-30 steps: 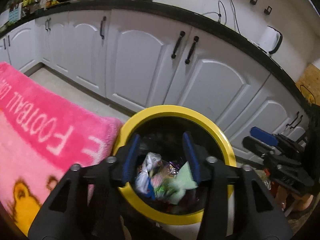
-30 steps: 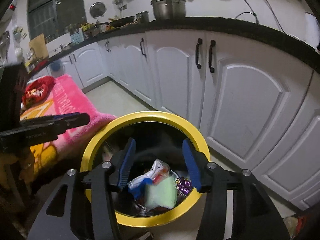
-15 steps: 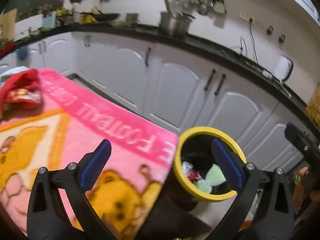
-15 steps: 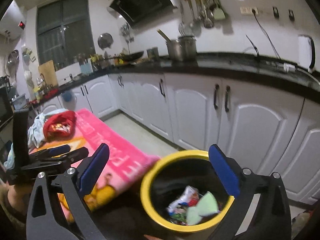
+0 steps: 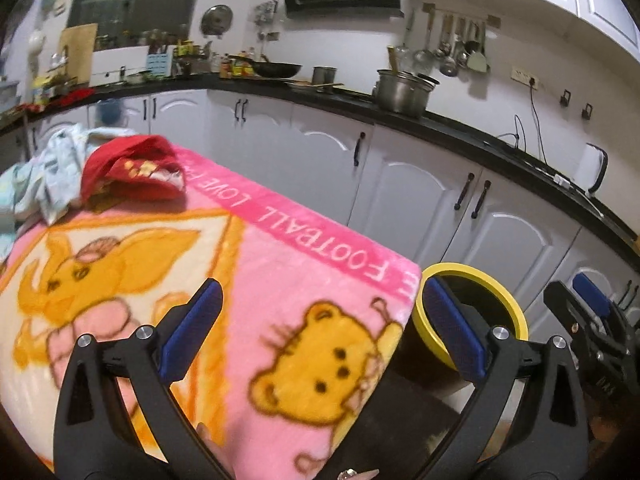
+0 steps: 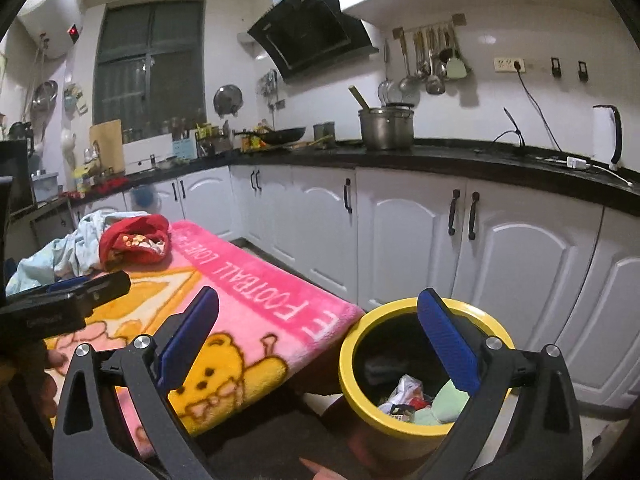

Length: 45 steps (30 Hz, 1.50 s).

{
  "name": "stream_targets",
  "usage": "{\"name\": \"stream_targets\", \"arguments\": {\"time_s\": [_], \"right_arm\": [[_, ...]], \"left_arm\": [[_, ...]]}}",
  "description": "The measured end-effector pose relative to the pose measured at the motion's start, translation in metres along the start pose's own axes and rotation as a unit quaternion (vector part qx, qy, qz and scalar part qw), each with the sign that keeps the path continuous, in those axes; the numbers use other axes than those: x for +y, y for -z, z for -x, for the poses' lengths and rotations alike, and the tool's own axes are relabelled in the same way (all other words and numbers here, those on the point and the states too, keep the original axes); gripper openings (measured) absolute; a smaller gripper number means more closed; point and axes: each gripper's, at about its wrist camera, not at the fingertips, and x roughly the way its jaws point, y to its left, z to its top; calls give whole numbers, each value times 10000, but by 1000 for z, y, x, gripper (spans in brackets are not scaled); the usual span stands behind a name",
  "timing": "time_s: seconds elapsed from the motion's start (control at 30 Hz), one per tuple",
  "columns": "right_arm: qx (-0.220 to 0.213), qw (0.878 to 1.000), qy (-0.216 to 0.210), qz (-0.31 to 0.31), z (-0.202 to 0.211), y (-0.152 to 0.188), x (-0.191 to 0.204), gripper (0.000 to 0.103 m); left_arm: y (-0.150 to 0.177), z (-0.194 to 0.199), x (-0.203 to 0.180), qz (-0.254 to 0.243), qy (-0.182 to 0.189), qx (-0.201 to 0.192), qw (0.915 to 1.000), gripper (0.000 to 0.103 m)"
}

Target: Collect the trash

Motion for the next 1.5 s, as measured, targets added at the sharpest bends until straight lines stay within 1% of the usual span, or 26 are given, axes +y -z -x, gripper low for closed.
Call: {"name": "stream_targets", "arguments": {"time_s": [0.07, 0.17, 0.27, 0.53, 0.9, 1.5], "right_arm": [[-82, 9999, -60, 115, 4, 7, 3, 97], [-213, 9996, -115, 115, 6, 6, 2, 97], [-332, 9993, -116, 120, 9, 8, 1, 97], [-281, 9994, -106, 192, 9, 11, 2, 97], [-217, 9994, -114, 242, 5, 14, 6, 97], [-195, 9994, -119, 244, 4, 15, 7, 97]], "left_arm": [[8, 5, 5, 26, -83, -60, 9999, 92], [16, 10, 9, 58, -142, -143, 9998, 92], [23, 14, 6, -43, -167, -269, 9995, 92], [31, 18, -2, -100, -82, -399, 9991, 92], [29, 22, 3, -21, -147, -494, 9987, 92], [28, 24, 5, -22, -182, -513, 9985, 92]]}}
